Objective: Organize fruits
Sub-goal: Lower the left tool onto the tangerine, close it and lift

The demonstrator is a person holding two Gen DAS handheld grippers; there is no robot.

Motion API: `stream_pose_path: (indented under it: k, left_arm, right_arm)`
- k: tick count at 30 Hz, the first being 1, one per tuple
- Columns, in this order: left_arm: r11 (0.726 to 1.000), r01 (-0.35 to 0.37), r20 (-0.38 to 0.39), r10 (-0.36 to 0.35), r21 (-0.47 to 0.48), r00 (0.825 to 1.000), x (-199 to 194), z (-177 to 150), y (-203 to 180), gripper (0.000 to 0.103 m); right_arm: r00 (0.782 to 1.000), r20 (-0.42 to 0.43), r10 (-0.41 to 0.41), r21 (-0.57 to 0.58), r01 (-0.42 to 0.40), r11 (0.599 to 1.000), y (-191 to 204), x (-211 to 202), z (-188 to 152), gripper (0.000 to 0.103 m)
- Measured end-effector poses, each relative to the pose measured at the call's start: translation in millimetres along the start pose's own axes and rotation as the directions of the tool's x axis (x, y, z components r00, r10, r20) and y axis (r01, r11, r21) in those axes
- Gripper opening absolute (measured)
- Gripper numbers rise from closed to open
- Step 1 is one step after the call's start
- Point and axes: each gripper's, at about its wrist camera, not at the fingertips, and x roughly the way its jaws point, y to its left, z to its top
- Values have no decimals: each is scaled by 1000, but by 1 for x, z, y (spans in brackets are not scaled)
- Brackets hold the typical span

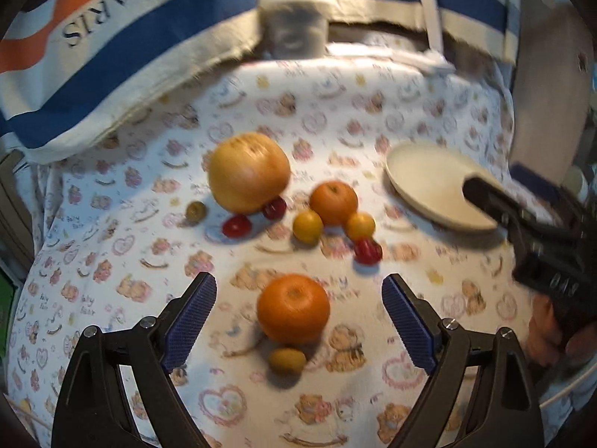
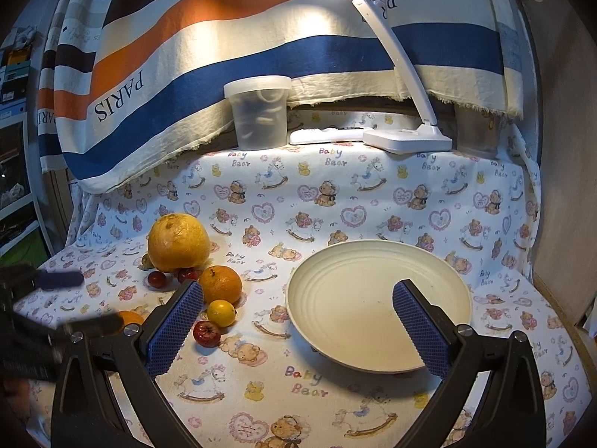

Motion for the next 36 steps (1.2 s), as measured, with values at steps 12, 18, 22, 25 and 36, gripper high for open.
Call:
stream_pose_path:
  k: [12,18,22,25,36]
  left_arm:
    - [999,-2,-138,-3,-41,990,36,-6,8,76]
    - [997,27,-180,-40,-77,983,47,-9,12,51]
    - [993,48,-153,-64,-105,986,46,-9,16,49]
    - [992,63,-127,-77,-110,989,46,-9,18,48]
    - [994,-1,155,18,-108,988,4,8,32,48]
  right_arm:
    - [1000,-2,12,-8,-12,1000,2,-2,-2,102]
    - [999,-10,31,-12,-31,999,5,-2,-3,102]
    - [999,-31,45,14,-44,999,1,0,-3,102]
    - [998,-35,44,27,-43,999,-2,1,-3,102]
    - [994,-62,86,41,-84,996,-1,2,-2,102]
